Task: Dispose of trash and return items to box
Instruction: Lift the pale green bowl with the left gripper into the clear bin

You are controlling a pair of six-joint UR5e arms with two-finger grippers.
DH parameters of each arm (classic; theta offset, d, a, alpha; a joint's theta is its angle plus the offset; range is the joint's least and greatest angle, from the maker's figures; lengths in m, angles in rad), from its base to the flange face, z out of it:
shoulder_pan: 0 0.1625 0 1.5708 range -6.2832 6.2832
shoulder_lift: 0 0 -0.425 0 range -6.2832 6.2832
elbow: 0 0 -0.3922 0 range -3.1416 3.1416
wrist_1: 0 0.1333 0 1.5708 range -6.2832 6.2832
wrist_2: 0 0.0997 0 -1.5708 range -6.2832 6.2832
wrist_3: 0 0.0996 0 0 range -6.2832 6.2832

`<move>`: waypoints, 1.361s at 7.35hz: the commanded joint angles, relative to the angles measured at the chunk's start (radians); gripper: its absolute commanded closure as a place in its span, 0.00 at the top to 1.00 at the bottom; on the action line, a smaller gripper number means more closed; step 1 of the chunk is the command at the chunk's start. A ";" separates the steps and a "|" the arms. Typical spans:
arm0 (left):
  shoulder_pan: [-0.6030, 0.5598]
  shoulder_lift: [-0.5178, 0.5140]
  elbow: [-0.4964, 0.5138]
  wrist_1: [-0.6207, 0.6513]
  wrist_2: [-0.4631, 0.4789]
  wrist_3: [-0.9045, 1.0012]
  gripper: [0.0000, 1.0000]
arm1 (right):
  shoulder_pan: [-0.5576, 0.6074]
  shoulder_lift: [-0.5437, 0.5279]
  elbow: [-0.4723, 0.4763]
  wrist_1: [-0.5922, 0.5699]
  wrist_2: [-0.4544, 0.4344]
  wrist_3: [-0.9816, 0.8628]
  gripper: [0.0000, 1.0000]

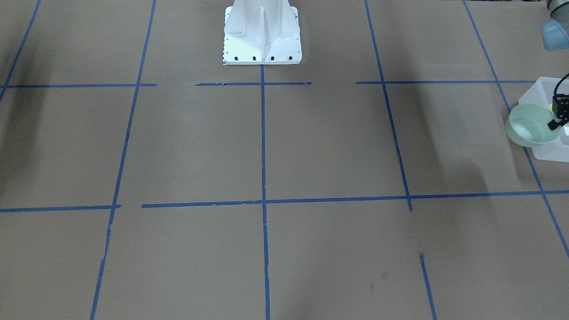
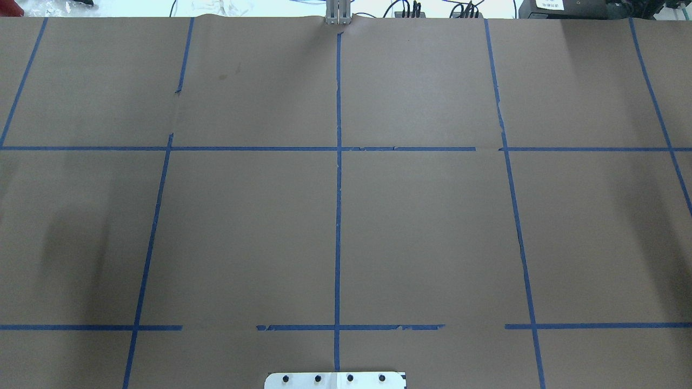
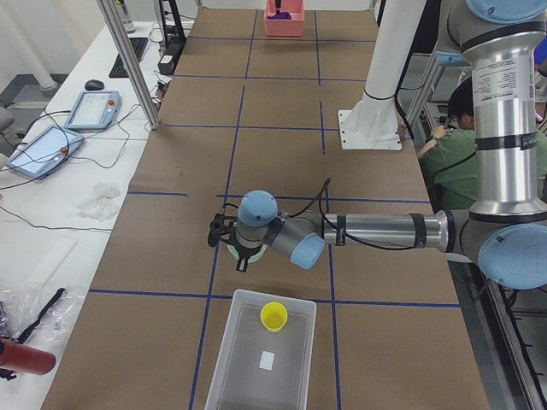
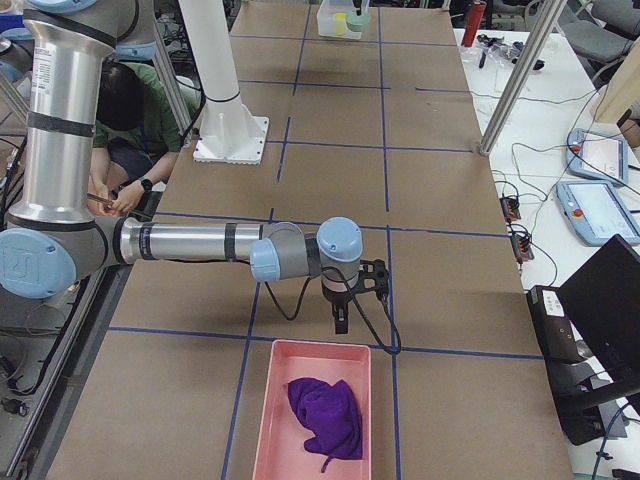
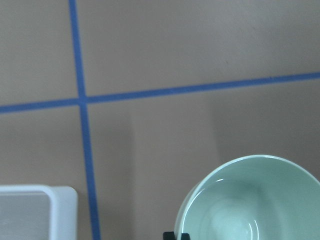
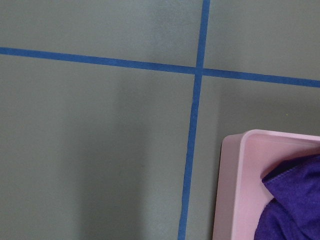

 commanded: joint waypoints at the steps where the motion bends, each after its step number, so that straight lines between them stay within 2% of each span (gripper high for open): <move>1: -0.134 -0.099 0.082 0.160 -0.003 0.173 0.00 | 0.031 0.017 -0.010 0.003 0.028 0.003 1.00; 3: -0.230 -0.127 0.258 0.161 -0.070 0.303 0.00 | 0.071 0.053 -0.065 0.001 0.077 0.005 1.00; 5: -0.323 -0.125 0.401 0.161 -0.067 0.356 0.00 | 0.076 0.059 -0.076 0.003 0.082 0.005 1.00; 8: -0.362 -0.124 0.505 0.150 -0.028 0.357 0.00 | 0.078 0.060 -0.074 0.004 0.082 0.005 1.00; 9: -0.364 -0.113 0.510 0.148 -0.011 0.359 0.00 | 0.078 0.060 -0.071 0.006 0.082 0.005 1.00; 10: -0.364 -0.107 0.527 0.121 0.017 0.359 0.07 | 0.079 0.060 -0.071 0.007 0.080 0.003 1.00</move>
